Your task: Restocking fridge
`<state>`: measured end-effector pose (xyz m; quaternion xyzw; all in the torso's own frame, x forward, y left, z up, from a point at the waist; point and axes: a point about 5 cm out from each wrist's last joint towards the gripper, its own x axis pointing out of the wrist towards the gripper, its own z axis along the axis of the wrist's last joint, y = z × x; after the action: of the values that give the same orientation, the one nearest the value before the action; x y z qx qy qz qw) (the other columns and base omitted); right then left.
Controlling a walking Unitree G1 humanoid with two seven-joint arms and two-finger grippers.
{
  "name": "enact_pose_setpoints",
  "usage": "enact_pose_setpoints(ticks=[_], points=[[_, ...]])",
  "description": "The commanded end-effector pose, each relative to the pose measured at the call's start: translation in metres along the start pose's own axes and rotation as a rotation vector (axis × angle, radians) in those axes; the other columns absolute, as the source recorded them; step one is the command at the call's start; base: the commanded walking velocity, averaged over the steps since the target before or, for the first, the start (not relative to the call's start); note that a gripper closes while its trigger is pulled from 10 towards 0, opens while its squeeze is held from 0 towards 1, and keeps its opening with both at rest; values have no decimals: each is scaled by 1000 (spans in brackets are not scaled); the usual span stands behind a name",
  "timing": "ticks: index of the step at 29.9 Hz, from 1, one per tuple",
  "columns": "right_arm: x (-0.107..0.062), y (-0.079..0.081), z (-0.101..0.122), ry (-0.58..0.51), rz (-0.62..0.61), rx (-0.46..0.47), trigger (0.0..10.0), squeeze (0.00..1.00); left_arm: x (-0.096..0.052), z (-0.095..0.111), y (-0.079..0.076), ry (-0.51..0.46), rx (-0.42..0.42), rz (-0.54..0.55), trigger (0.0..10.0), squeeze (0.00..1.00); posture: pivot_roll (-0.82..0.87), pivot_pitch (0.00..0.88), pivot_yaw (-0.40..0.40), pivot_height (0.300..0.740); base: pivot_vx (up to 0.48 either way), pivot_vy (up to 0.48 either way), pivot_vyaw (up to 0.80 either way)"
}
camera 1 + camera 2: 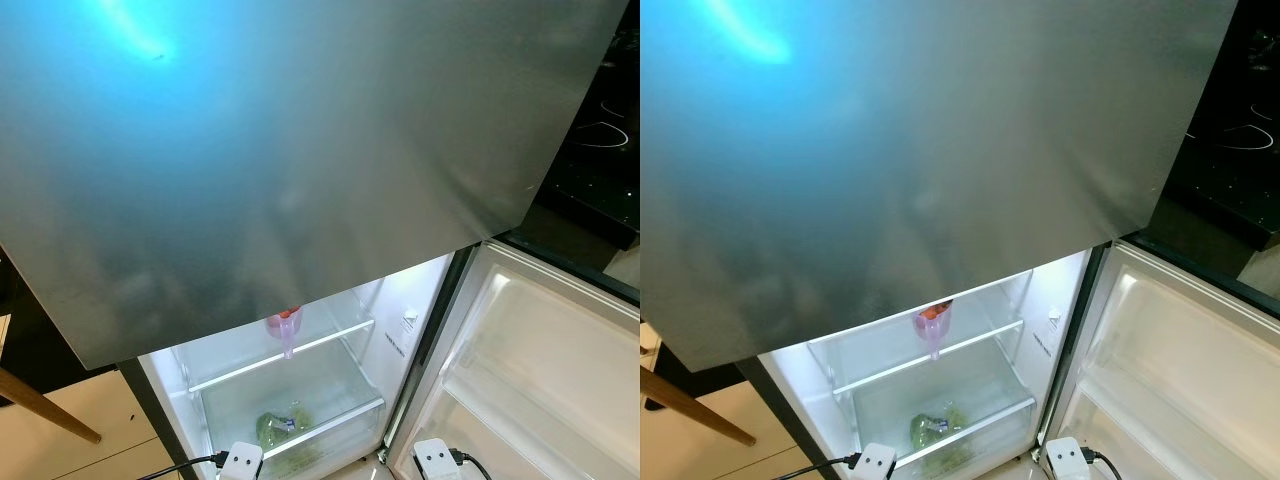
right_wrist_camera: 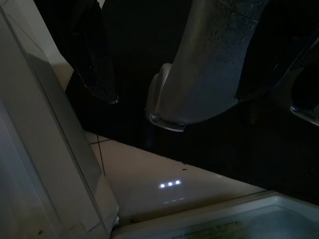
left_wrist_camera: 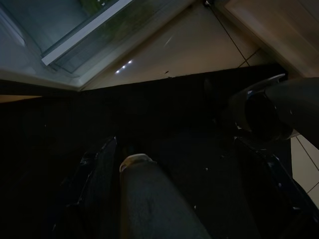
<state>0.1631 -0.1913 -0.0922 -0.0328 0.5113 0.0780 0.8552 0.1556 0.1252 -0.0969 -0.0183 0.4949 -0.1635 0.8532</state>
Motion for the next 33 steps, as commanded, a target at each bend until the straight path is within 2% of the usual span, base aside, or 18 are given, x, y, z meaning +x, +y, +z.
enact_pose_setpoints(ticks=[1,33], points=[[0,1,-3,11,0,4,10000,0,0,-4,-2,20,-1,-3,10000,0,-45,0,-34,740,0,0,0],[0,0,-4,12,-1,5,10000,0,0,-4,-2,20,-3,-3,10000,0,-47,0,-34,740,0,0,0]])
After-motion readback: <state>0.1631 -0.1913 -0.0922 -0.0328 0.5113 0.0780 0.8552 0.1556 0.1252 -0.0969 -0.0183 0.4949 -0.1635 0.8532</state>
